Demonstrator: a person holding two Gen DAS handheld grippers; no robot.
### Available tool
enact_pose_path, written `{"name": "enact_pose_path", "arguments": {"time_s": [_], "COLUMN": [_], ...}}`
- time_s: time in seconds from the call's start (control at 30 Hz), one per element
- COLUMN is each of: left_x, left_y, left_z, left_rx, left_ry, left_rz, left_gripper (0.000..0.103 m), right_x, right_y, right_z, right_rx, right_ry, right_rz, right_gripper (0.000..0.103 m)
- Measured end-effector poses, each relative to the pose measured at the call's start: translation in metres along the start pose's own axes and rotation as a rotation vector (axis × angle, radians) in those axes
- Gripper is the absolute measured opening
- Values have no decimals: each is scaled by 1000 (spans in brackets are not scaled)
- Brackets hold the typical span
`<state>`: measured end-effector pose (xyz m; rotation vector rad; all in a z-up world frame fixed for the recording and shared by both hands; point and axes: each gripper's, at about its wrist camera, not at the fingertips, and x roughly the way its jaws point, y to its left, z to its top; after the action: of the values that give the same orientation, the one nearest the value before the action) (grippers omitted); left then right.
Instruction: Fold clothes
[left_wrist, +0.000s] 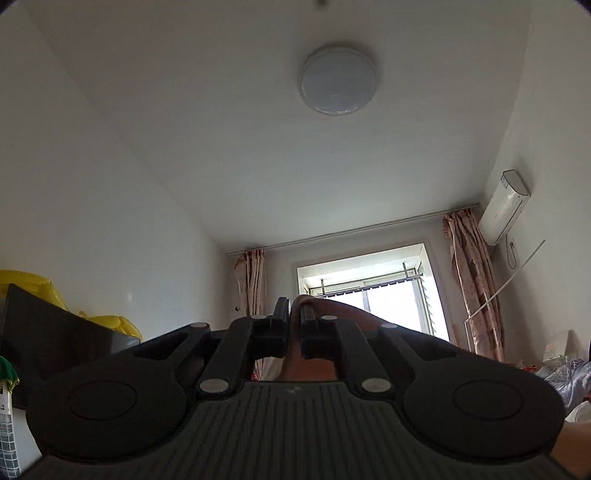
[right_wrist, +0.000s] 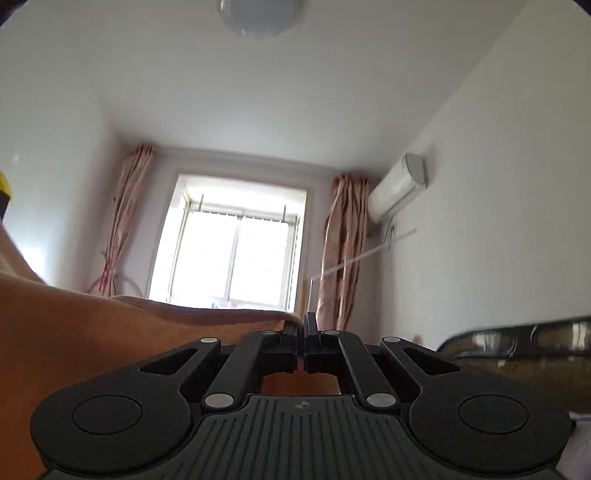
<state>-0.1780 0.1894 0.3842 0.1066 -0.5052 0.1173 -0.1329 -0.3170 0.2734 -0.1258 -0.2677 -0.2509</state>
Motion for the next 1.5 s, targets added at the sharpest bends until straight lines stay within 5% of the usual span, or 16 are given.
{"name": "enact_pose_path", "arguments": {"time_s": [0.1,0.2,0.47,0.57,0.63,0.7,0.8,0.9,0.97,1.0,1.17,1.3,1.43,1.5], "left_x": [-26,-37,30,58,57,41,33,12,5,4,11,21,25,22], "left_y": [25,49,83,70,43,-7,-77,-126,-161,-172,-205,-228,-257,-269], "left_z": [3,-22,-201,-286,-326,-355,-389,-424,-443,-452,-469,-478,-502,-511], "left_rx": [-4,34,-10,8,6,5,-84,-183,-117,-79,-149,-153,-76,-24], "left_ry": [26,115,504,714,825,902,1026,1152,1181,1186,1269,1266,1312,1313], "left_rz": [28,95,292,293,179,-8,-244,-425,-519,-541,-626,-727,-752,-750], "left_gripper": [7,7,7,6,6,7,7,9,30,45,53,74,74,66], "right_x": [-18,-22,78,114,104,75,32,23,43,55,116,147,166,174], "right_y": [-2,6,62,106,127,136,138,108,82,68,34,34,52,64], "right_z": [13,-11,-155,-221,-257,-278,-293,-304,-313,-317,-347,-366,-393,-413], "right_rx": [-51,-112,-47,-167,-266,-331,-411,-398,-306,-247,-26,20,0,-68], "right_ry": [-65,-39,355,609,691,720,775,814,846,866,939,956,1015,1061], "right_rz": [20,38,204,291,348,431,511,461,389,354,291,325,398,421], "right_gripper": [5,6,6,20,30,59,64,72,74,74,74,74,68,52]}}
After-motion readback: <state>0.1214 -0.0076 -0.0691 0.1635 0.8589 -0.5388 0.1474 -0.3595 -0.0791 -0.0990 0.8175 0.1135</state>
